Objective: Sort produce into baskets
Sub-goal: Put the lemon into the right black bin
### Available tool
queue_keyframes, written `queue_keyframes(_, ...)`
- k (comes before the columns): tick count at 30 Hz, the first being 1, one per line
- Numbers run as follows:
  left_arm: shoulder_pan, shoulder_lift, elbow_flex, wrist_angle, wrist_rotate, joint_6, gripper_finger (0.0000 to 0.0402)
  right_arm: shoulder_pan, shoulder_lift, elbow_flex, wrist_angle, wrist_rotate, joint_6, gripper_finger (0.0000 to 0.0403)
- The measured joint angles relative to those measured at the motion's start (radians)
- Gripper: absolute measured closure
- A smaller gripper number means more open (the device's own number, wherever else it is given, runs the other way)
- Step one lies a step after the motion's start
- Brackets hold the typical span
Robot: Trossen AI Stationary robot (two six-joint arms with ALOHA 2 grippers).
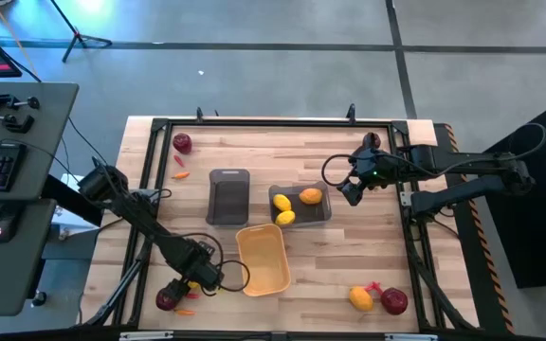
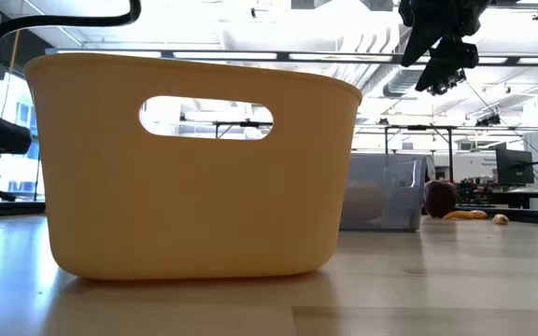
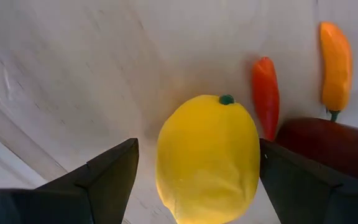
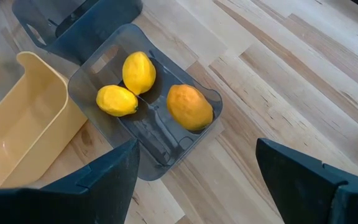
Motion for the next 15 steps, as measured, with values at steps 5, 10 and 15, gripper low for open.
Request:
queue_keyframes(5, 0.004, 0.001, 0.000, 0.001, -0.003, 0.001, 0.0130, 0.000, -0.001, 0.000, 0.000, -0.005, -0.023, 0.0091)
queue_keyframes(10, 0.040, -0.039, 0.000, 0.000, 0.000, -0.057, 0.0223, 0.000, -0.029, 0.000, -0.009, -0.033, -0.046, 0.0091)
queue_keyframes(15, 0.110, -0.176, 0.006, -0.006, -0.004, -0.134, 0.0271, 0.000, -0.109, 0.000, -0.060, -0.035, -0.041, 0.0091)
